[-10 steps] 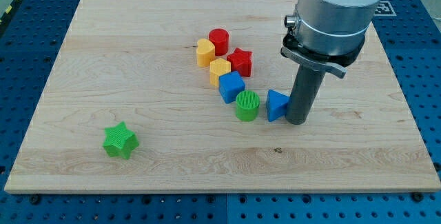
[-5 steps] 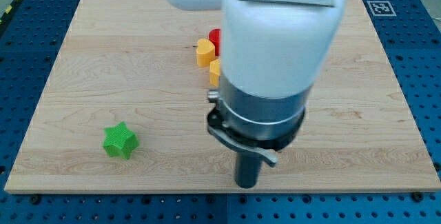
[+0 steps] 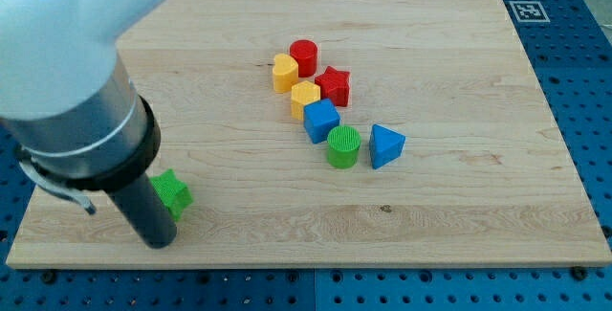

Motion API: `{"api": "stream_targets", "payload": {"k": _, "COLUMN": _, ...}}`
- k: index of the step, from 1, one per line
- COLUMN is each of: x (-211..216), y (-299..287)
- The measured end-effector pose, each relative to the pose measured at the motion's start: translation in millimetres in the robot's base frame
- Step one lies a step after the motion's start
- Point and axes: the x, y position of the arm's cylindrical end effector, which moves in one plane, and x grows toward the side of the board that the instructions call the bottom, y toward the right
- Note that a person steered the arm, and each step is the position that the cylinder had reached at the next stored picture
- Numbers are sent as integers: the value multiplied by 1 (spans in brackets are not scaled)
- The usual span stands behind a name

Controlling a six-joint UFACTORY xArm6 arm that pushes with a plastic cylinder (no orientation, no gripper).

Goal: Move the green star into the yellow blocks

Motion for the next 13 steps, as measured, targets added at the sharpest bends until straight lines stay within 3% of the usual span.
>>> {"api": "stream_targets", "payload": {"k": 5, "x": -53, "y": 2}}
{"api": "stream_targets", "payload": {"k": 8, "x": -62, "y": 2}}
{"api": "stream_targets", "payload": {"k": 10, "x": -104, "y": 2}}
{"api": "stream_targets", "payload": {"k": 13, "x": -101, "y": 21}}
